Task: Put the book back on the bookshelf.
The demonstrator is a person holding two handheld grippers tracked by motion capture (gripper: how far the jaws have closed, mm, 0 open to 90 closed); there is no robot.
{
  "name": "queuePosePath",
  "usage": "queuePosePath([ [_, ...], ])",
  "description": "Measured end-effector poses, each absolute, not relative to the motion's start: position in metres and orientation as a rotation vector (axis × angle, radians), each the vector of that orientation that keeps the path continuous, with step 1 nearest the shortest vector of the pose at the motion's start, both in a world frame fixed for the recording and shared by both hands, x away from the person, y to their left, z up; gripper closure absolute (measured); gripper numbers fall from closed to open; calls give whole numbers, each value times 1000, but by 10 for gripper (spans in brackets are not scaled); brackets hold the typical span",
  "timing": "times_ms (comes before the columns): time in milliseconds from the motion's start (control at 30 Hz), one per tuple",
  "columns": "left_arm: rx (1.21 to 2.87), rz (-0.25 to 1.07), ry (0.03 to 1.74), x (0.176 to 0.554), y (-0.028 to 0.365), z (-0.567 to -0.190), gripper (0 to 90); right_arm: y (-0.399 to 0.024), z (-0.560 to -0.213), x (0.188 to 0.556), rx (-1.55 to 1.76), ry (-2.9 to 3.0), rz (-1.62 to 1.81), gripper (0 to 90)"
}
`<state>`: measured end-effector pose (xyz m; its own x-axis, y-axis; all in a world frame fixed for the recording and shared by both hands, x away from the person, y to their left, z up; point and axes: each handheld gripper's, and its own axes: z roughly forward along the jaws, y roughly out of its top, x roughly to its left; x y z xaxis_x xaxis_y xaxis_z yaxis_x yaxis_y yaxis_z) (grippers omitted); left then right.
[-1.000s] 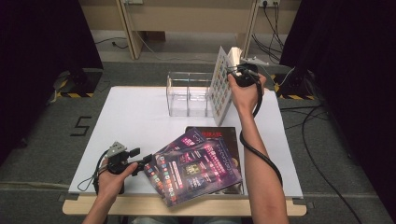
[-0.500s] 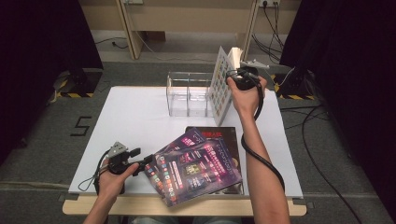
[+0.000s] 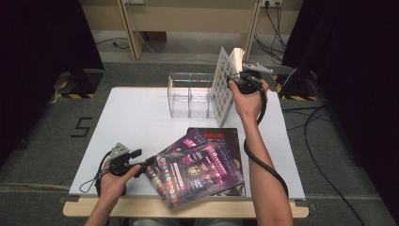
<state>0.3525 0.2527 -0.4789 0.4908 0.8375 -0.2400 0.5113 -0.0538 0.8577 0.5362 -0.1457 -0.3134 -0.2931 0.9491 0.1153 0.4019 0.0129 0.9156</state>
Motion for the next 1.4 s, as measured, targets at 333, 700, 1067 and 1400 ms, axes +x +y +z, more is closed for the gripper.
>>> queuePosePath([
  [333,1719,404,1151,352,251,-479,264,-147,-314,528,1386,1740,1282,463],
  [700,1727,418,1140,352,251,-477,244,-150,-320,519,1391,1751,1289,454],
  [1067,1732,418,1135,351,249,-477,244,-155,-328,506,1394,1765,1300,455],
  [1400,1735,420,1132,351,249,-477,244,-156,-333,496,1384,1789,1294,455],
])
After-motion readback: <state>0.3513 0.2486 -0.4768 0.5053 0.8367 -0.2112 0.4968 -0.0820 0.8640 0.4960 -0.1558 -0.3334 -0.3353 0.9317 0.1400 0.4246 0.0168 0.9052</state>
